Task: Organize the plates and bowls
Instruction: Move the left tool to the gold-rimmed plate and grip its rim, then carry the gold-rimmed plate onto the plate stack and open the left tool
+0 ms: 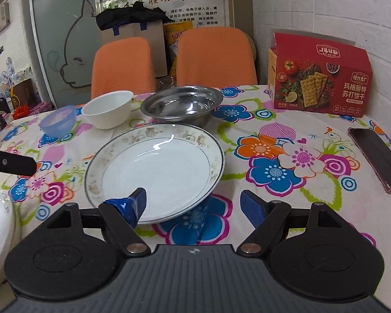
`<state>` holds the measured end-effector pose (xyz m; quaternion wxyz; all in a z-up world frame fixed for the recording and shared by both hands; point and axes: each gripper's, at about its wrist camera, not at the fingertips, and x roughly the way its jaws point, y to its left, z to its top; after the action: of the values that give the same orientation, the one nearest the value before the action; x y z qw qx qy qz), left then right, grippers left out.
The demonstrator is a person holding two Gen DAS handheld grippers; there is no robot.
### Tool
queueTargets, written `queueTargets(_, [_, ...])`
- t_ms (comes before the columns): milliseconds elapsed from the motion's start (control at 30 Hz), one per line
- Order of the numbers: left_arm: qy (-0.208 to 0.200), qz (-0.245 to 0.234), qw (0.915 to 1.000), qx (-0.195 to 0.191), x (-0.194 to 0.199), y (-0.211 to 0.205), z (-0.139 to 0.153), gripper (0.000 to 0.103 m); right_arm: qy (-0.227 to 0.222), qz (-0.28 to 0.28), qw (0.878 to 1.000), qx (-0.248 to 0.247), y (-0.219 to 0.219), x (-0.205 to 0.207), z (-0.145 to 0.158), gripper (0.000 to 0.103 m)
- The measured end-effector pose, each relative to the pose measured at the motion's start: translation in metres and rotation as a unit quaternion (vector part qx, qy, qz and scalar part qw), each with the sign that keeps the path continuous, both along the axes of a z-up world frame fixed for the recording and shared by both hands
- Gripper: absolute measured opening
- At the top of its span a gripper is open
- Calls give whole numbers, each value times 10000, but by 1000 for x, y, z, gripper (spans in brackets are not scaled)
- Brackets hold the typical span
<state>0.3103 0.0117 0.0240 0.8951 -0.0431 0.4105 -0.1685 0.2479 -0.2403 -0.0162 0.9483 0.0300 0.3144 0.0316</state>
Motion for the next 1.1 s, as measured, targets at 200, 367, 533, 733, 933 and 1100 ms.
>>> queueTargets(200, [307, -192, 9987, 353, 62, -52, -23, 100, 333, -31, 9994, 46, -6, 41, -17, 66])
queueTargets(367, [342, -222, 9980, 489, 79, -65, -37, 100, 411, 31, 9991, 89, -3, 56, -23, 66])
queueTargets(533, [540, -287, 9972, 439, 86, -68, -49, 91, 352, 87, 9993, -104, 6, 59, -25, 68])
queueTargets(733, [300, -332, 9966, 694, 81, -74, -49, 56, 206, 259, 9994, -40, 12, 55, -27, 66])
queueTargets(933, [440, -304, 9962, 691, 74, -71, -43, 29, 174, 284, 9994, 37, 24, 46, -23, 64])
queueTargets(1100, [252, -323, 9970, 654, 54, -61, -28, 25, -49, 277, 9995, -106, 36, 31, -11, 64])
